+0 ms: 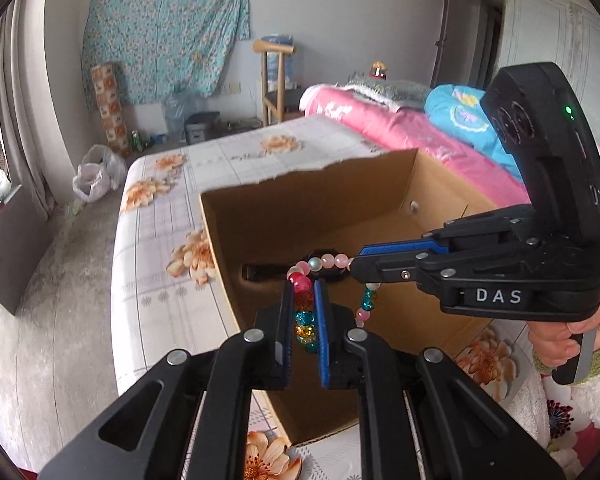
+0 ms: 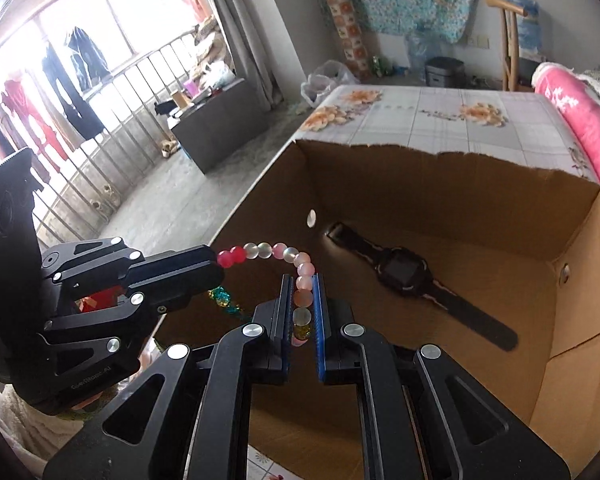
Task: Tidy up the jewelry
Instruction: 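Carry the bracelet over the box and open the left tool, then withdraw the left tool from the box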
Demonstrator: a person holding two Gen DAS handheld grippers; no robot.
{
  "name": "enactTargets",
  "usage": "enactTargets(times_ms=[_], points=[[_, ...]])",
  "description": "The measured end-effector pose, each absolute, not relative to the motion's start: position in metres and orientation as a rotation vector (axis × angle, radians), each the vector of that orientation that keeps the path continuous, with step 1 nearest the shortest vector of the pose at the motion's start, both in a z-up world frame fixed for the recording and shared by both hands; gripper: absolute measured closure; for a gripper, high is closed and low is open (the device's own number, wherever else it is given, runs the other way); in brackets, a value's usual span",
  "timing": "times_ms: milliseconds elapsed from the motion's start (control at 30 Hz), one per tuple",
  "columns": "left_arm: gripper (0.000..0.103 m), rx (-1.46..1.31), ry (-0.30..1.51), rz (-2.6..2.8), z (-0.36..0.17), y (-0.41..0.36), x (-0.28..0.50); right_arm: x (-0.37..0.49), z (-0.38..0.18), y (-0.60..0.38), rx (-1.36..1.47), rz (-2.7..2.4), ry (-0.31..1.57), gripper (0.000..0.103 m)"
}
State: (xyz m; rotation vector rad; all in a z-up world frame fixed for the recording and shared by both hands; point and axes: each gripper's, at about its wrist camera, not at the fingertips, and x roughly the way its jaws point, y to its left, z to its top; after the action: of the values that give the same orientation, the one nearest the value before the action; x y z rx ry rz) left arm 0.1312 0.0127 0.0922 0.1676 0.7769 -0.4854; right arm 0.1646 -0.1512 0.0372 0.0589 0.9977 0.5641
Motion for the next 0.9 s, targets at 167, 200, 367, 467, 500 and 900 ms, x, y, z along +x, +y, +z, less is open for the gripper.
enactTargets(times_ms=[167,200,367,467,500,900], points=[[0.093,0.224,0.786,-0.436,0.074,0.01,0.141,0.178,0.021,-0.142,0.015,0.508,1.071,0.09],[0.092,0.232,0.78,-0.428,0.073,0.009,0.141,0.179,0.021,-0.142,0.021,0.506,1.074,0.09],[0.089,0.219,0.743,-0.414,0.074,0.012,0.138,0.175,0.035,-0.149,0.028,0.478,1.03,0.08],[0.089,0.189,0.717,-0.41,0.08,0.02,0.13,0.167,0.044,-0.161,0.058,0.48,0.993,0.08],[0.089,0.181,0.708,-0.409,0.083,0.022,0.127,0.164,0.047,-0.165,0.065,0.479,0.978,0.08],[0.075,0.016,0.595,-0.508,0.106,0.058,0.054,0.078,0.088,-0.237,0.268,0.566,0.802,0.056]])
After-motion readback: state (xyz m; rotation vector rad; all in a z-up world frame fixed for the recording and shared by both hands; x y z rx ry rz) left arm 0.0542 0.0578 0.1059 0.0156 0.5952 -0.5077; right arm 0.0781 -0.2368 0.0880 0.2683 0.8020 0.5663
